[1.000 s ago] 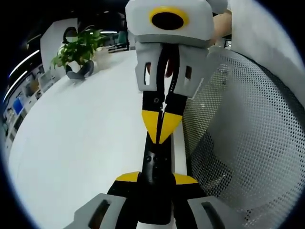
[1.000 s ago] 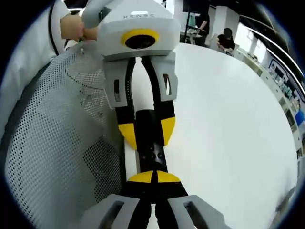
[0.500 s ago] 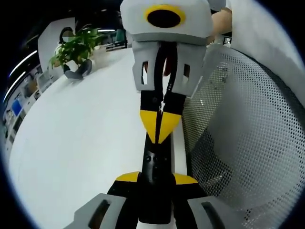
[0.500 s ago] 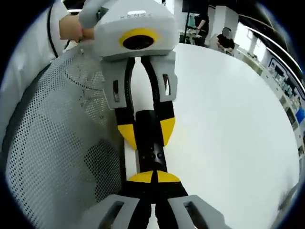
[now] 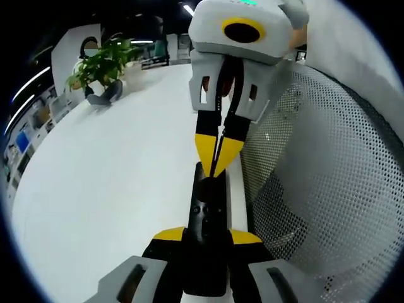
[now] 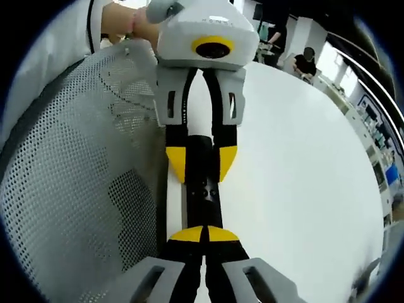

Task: Press the specified remote control buttons in sequence, fully releasing each button before pressing the next.

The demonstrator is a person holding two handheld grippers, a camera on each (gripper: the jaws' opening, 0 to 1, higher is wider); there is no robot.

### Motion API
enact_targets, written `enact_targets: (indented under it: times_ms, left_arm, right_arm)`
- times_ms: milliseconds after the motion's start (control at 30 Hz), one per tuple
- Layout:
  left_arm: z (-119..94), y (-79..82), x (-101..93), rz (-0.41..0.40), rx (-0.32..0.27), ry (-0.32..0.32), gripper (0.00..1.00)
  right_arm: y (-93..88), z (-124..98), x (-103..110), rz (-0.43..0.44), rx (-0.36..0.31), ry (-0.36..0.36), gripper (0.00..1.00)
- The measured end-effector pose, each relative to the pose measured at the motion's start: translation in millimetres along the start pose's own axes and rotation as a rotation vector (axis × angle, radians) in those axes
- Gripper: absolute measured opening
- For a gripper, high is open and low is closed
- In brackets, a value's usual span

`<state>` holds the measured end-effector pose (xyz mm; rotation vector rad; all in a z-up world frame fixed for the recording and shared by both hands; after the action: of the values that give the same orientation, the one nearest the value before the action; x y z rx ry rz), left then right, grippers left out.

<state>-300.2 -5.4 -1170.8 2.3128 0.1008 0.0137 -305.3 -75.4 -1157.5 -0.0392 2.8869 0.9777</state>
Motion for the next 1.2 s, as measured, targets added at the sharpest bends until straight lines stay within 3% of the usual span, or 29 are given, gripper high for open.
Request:
enact_targets:
  times_ms: [133,267,367,400,433,533,633,867,1000,1200]
  left_arm:
    - [0,0.4,0.1,0.004,0.011,-0.003,0.24]
    - [0,0.1,0.4,0.005,0.01,-0.005,0.24]
    - [0,0.0,0.3,0.004,0.008,-0.004,0.24]
    - [0,0.0,0.3,0.002,0.006,-0.003,0.24]
    - [0,-0.1,0.3,0.002,0.006,-0.002,0.24]
    - [0,0.1,0.1,0.004,0.012,-0.001,0.24]
    - [0,0.2,0.1,0.005,0.017,-0.002,0.24]
    - [0,0.9,-0.4,0.015,0.022,-0.002,0.24]
    - [0,1.4,0.4,0.027,0.038,-0.017,0.24]
    - [0,1.1,0.2,0.013,0.026,-0.008,0.24]
  right_arm:
    - [0.5,1,-3,0.089,0.019,0.025,0.0]
    - [0.7,1,-3,0.079,0.02,0.025,0.0]
    - [0.2,0,-3,0.139,-0.074,-0.005,0.0]
    - [-0.7,-1,-3,0.21,-0.108,-0.018,0.0]
    - [-1.1,-1,-2,0.215,-0.112,-0.022,0.0]
    - [5.3,4,2,0.078,-0.058,-0.024,0.0]
    - [9.7,8,2,0.039,-0.017,-0.016,0.0]
    - [10.0,10,-2,0.081,0.01,-0.01,0.0]
    - [11.0,11,-1,0.042,0.025,-0.004,0.0]
    - [11.8,9,-2,0.153,-0.064,-0.023,0.0]
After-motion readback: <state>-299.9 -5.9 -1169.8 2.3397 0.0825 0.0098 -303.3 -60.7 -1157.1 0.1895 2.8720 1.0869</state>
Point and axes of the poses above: the point that each gripper's makers call its tool centre point, and the gripper's own axes: z roughly forward along the fingers, x roughly to its left, y roughly out of its top, the point moved 3 cm from there along -z, roughly backward along the fingers, and after that the axes turned 7 degrees about -x, right-handed, at the moved point
